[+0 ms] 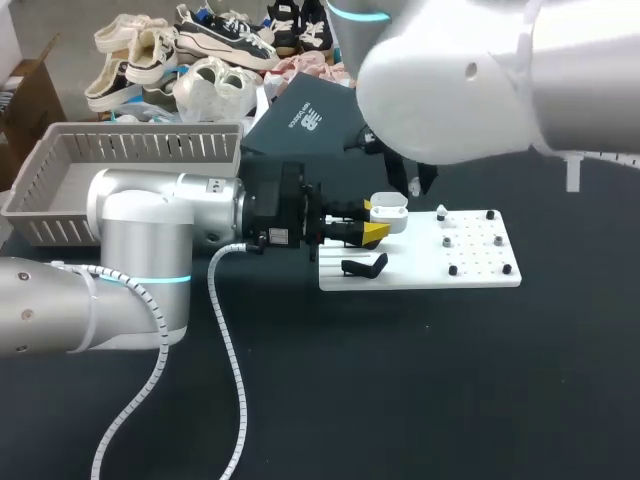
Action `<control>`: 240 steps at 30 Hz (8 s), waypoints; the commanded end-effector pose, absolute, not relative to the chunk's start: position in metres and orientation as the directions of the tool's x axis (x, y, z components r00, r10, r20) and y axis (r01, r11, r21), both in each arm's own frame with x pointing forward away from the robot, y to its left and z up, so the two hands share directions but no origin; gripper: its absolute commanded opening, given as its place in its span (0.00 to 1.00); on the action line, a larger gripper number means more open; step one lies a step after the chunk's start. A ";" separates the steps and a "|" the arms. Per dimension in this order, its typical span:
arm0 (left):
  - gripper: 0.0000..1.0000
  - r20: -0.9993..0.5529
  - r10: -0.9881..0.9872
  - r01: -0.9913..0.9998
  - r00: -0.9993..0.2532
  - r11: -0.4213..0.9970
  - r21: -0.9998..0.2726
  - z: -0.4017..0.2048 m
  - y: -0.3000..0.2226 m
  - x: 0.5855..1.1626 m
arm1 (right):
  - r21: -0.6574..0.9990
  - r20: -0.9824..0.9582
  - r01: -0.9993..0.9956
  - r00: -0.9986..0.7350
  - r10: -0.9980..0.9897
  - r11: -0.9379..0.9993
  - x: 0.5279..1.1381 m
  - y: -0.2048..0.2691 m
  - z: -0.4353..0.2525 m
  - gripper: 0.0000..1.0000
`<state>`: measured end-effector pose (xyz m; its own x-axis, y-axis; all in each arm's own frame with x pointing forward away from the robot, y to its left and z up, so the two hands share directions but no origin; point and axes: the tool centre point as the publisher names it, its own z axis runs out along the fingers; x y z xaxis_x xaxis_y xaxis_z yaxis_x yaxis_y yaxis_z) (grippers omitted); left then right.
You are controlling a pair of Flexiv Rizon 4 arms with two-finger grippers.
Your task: Pick up each earbud case from the left stands, insert the matching earbuds, close the lid, and place the case in the box.
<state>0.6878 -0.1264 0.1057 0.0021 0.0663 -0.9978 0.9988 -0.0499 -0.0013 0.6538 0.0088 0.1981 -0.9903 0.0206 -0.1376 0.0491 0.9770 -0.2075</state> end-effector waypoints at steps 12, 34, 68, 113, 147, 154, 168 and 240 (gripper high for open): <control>0.00 -0.998 0.066 0.999 0.002 -0.054 -0.001 0.105 -0.127 0.689 | -0.203 -0.096 0.185 -0.981 0.168 0.961 0.656 0.009 0.200 0.00; 0.00 -0.998 0.066 0.999 0.002 -0.054 -0.001 0.105 -0.127 0.689 | -0.161 -0.058 0.550 -0.834 0.548 0.820 0.665 0.014 0.204 0.00; 0.00 -0.998 0.066 0.999 0.002 -0.054 -0.001 0.105 -0.127 0.689 | -0.091 -0.133 0.680 -0.732 0.668 0.728 0.665 0.023 0.192 0.00; 0.00 -0.998 0.066 0.999 0.002 -0.054 -0.001 0.105 -0.127 0.689 | -0.108 -0.079 0.665 -0.746 0.661 0.739 0.682 0.032 0.159 0.00; 0.00 -0.998 0.066 0.999 0.002 -0.054 -0.001 0.105 -0.127 0.689 | -0.115 -0.069 0.657 -0.753 0.654 0.745 0.687 0.031 0.150 0.00; 0.00 -0.998 0.066 0.999 0.002 -0.054 -0.001 0.105 -0.127 0.689 | -0.122 -0.057 0.656 -0.754 0.655 0.745 0.686 0.031 0.148 0.22; 0.00 -0.998 0.066 0.999 0.002 -0.054 -0.001 0.105 -0.127 0.689 | -0.071 -0.034 0.660 -0.751 0.660 0.748 0.681 0.028 0.161 0.35; 0.00 -0.997 0.076 0.999 0.026 -0.050 0.023 0.106 -0.111 0.691 | 0.168 -0.206 0.536 -0.802 0.561 0.827 0.748 -0.069 0.127 0.86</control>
<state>0.6911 -0.1114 0.1061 0.0258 0.0754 -0.9968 0.9985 -0.0493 0.0221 0.7421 -0.0689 0.1350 -0.7983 0.5645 -0.2100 0.5401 0.8252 0.1653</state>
